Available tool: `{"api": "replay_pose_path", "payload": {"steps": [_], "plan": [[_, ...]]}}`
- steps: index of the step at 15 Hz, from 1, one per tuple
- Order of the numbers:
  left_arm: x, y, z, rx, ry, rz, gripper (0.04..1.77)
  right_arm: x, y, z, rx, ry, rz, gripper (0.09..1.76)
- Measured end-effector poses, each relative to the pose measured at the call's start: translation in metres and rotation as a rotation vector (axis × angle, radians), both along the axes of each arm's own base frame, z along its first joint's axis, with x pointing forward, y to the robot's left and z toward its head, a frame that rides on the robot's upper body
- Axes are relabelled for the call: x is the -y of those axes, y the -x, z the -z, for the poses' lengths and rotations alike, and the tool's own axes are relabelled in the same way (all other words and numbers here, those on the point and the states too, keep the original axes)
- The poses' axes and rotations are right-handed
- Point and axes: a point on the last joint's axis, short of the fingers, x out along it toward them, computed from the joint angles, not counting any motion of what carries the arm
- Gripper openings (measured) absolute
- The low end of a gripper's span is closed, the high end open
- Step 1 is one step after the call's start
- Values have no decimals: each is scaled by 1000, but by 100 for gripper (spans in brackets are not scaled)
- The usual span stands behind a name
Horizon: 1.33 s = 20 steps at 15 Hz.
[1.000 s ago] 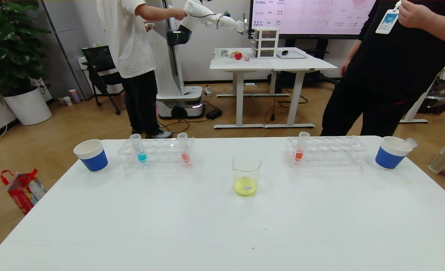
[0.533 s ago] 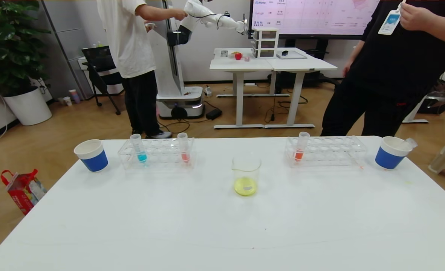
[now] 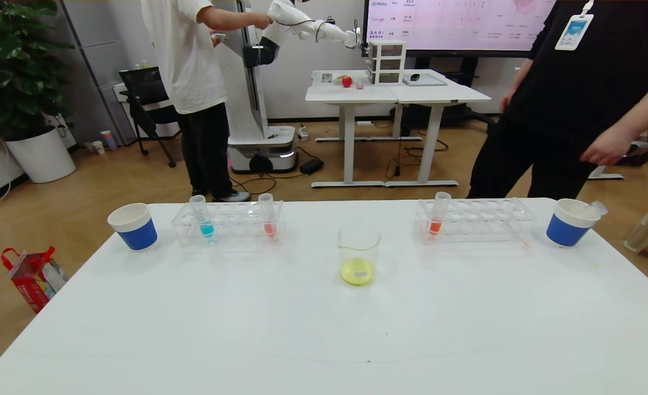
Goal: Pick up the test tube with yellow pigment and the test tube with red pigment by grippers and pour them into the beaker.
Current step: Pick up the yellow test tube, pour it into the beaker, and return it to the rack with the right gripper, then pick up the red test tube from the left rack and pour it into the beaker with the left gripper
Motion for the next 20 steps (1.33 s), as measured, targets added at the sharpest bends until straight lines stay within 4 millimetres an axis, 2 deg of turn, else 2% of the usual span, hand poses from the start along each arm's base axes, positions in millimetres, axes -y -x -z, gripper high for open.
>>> {"api": "replay_pose_path", "payload": {"steps": [2,4,9,20], "plan": [[0,0,0,0,0,0,175,0,-10,24,-82,4,-5,174],[0,0,0,0,0,0,175,-1,-18,38,-92,3,-15,174],[0,0,0,0,0,0,175,-1,-24,47,-52,-9,-28,174],[0,0,0,0,0,0,175,-1,-25,48,-55,-14,-25,174]]}}
